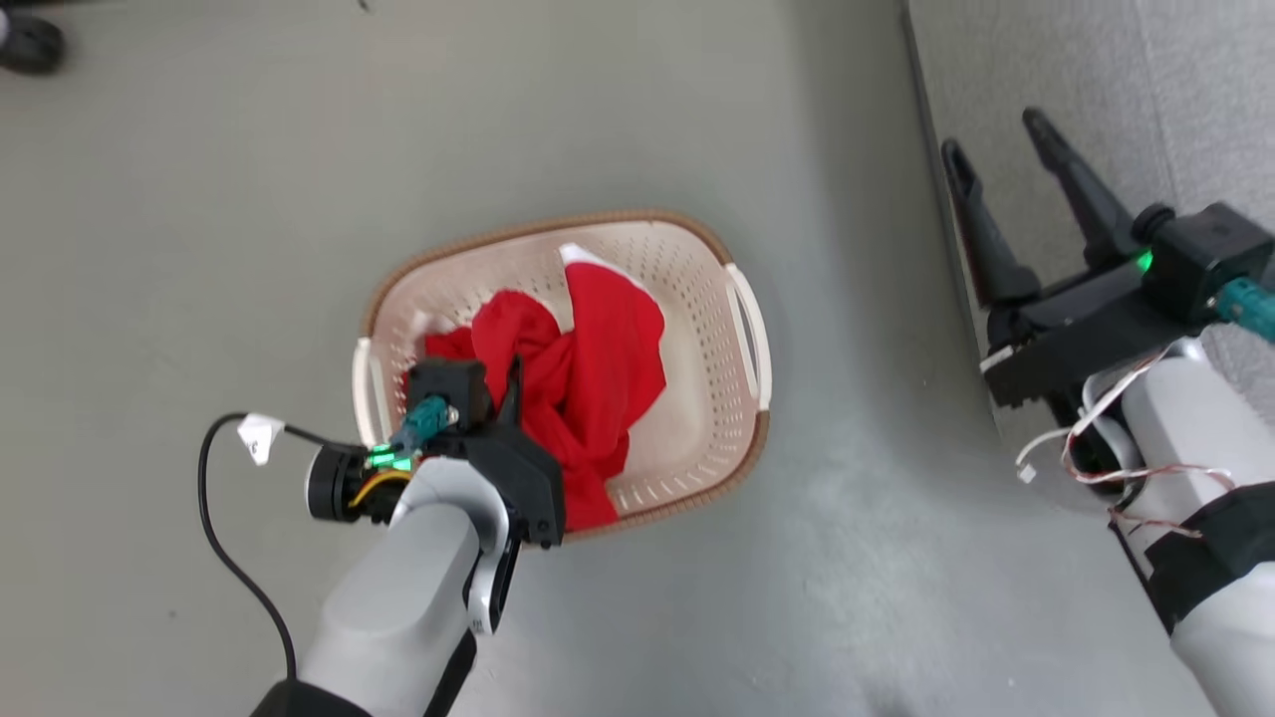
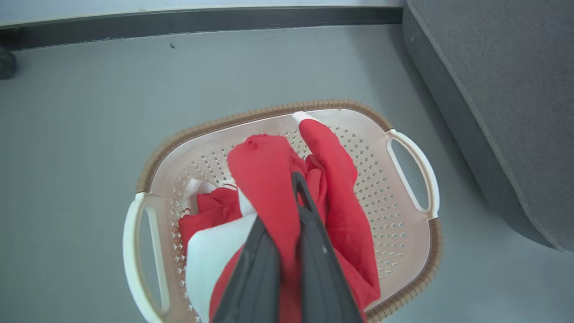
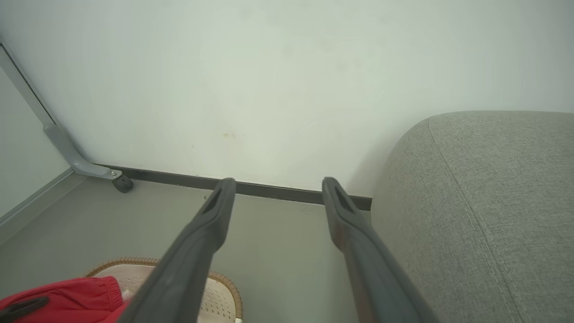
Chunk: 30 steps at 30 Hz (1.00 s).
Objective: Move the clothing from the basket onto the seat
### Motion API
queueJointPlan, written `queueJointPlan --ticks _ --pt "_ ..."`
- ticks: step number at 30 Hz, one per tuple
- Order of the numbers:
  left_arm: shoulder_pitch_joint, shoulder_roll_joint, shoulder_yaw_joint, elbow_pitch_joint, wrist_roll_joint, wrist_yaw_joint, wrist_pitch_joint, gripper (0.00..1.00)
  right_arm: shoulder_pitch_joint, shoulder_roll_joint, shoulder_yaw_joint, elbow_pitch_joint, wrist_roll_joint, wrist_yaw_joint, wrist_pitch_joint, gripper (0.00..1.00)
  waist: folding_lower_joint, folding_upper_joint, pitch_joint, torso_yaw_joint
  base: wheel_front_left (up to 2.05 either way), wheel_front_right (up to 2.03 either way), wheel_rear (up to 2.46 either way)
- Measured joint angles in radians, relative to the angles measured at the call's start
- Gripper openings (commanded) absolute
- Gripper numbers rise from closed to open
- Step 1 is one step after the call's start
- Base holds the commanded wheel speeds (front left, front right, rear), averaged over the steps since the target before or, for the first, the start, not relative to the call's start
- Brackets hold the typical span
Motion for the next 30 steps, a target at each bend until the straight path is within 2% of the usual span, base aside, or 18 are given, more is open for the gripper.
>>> queueJointPlan --ticks 15,21,30 --pt "0.148 -0.001 0.006 -0.05 -0.027 -0.011 -0.006 0.0 0.137 0.029 0.006 0.082 0.01 0.0 0.0 1.0 0.0 0.0 -0.221 0.046 0.0 0.0 0.0" --pt "0.214 -0.001 0.037 -0.081 -0.026 -0.02 -0.006 0.0 0.194 0.039 0.005 0.104 0.01 0.0 0.0 1.0 0.0 0.0 -0.31 0.061 0.0 0.0 0.0" --pt "0.248 0.016 0.085 -0.182 0.031 -0.036 -0.006 0.0 0.274 0.069 -0.009 0.11 0.01 0.0 0.0 1.0 0.0 0.0 -0.425 0.084 0.0 0.0 0.0"
